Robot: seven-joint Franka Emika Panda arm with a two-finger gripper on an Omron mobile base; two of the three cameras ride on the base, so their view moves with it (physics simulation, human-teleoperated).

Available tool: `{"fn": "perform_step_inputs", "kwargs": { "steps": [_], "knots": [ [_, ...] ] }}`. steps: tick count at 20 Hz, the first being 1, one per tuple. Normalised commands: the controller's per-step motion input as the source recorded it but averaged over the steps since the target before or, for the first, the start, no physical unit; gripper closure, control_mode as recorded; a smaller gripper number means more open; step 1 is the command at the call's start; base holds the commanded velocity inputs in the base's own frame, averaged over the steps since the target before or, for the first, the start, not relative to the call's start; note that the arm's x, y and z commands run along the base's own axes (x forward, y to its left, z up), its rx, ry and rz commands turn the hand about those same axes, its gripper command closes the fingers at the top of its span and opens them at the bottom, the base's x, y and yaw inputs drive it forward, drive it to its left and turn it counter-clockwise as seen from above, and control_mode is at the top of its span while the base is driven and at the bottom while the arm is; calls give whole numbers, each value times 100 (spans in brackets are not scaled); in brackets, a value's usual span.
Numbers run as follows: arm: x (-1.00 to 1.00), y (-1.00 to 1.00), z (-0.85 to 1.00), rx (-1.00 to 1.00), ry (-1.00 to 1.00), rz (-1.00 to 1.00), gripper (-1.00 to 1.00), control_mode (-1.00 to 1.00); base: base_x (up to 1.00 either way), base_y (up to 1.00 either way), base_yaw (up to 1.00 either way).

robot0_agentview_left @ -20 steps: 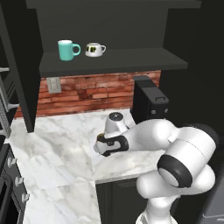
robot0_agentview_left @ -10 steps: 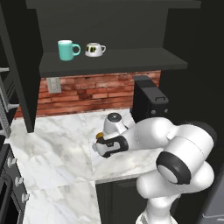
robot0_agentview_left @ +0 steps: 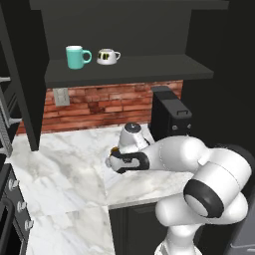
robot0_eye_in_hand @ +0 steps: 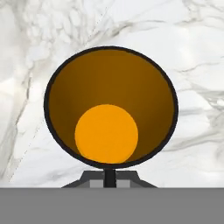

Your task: Pick the mug on the counter and place it in the cabinet with the handle facing the right, like the mugs already inside.

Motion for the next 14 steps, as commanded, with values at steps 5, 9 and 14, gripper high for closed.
{"fn": "perform_step_inputs", "kwargs": {
  "steps": [5,9,14],
  "knots": [
    [-9,-2,78,11,0,12,100,-100,0,0,0],
    [-9,0,67,1,0,16,100,-100,0,0,0],
    [-8,8,66,-1,0,20,100,-100,0,0,0]
  ]
}}
